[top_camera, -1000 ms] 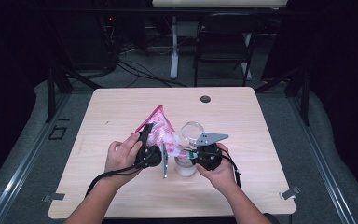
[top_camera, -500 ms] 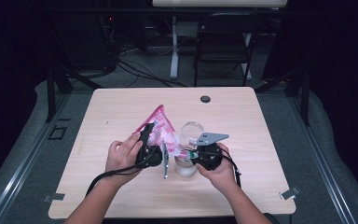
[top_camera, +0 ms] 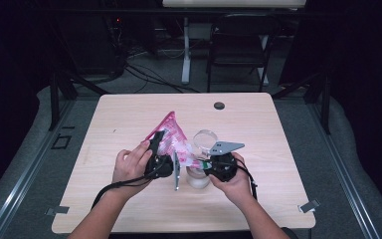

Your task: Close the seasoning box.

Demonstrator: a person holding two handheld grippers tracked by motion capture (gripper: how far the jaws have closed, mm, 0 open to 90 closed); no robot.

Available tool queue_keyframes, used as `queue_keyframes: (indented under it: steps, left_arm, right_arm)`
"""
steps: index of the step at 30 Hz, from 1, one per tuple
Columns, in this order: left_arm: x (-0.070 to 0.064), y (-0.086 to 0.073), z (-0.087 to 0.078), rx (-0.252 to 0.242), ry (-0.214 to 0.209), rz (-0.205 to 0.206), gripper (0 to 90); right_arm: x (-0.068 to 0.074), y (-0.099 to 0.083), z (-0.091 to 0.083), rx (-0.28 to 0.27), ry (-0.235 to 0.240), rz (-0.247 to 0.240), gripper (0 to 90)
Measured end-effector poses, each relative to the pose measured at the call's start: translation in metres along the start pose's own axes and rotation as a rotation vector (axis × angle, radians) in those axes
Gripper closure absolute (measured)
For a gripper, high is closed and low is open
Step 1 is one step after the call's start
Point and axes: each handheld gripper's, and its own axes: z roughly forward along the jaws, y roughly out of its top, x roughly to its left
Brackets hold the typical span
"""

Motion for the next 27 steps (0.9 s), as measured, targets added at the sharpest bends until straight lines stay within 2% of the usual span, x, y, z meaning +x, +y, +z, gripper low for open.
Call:
queue_keyframes:
  steps: [21, 27]
  left_arm:
    - [0.0001, 0.0021, -0.0001, -0.006, 0.002, 0.003, 63.6]
    - [0.0004, 0.0027, 0.0002, -0.005, 0.0, 0.014, 63.6]
  right_arm:
    - [-0.0008, -0.0003, -0.0009, -0.003, -0.009, 0.004, 90.0]
    - [-0.001, -0.0003, -0.0008, 0.0, -0.009, 0.005, 90.0]
